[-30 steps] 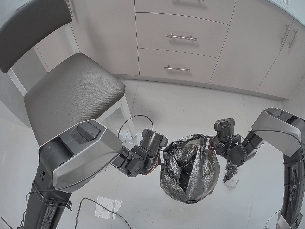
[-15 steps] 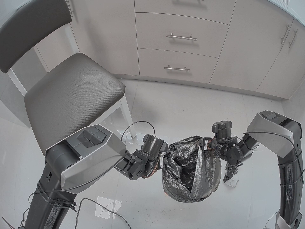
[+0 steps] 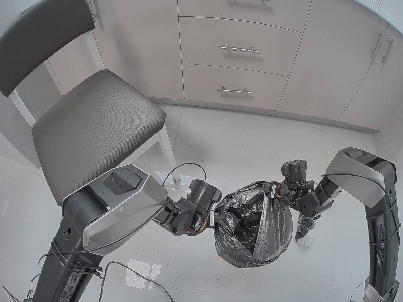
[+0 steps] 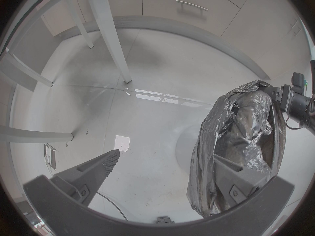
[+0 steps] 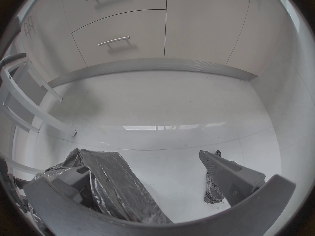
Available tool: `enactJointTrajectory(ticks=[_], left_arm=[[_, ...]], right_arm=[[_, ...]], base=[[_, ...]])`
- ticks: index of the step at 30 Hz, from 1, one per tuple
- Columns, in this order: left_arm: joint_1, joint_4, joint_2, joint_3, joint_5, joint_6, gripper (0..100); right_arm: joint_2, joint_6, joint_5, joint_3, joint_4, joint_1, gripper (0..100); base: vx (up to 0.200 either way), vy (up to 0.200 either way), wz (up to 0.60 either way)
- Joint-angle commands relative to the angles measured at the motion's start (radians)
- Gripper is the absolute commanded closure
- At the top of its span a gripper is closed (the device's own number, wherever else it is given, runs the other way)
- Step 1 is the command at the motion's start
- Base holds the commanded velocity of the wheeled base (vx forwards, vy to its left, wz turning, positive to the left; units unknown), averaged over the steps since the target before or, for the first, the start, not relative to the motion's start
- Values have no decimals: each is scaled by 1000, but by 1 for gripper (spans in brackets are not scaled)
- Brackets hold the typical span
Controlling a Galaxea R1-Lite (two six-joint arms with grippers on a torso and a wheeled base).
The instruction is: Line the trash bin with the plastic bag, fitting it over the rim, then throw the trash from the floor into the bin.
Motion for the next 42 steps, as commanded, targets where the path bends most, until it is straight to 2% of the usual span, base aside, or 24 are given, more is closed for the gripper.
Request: enactJointTrajectory(ticks=[1,13,20,22,26,32,42], left_arm=[[0,19,2,-13,-4,10,0],[0,59,7,-22,-6,15,0],[1,132,5,-54,-6,19,0],[4,162,5,-67,-6,16,0],[13,165,-4,-61,-4,7,0],[16,166,-61,-28,-4,-27,0],[-5,160,-157,51,-4,-33,0]], right_arm=[[14,0,0,-6,0,-10,0],[6,0,3,-3,2,-39,0],[-14,1,17,8,3,-47,0],[-52,1,40,23,8,-53,0],[-141,4,133,91,17,-43,0],[-232,3,167,155,57,-39,0],[-292,0,228,272,71,-39,0]], base=[[0,0,0],[0,0,0],[0,0,0],[0,0,0],[0,0,0],[0,0,0],[0,0,0]])
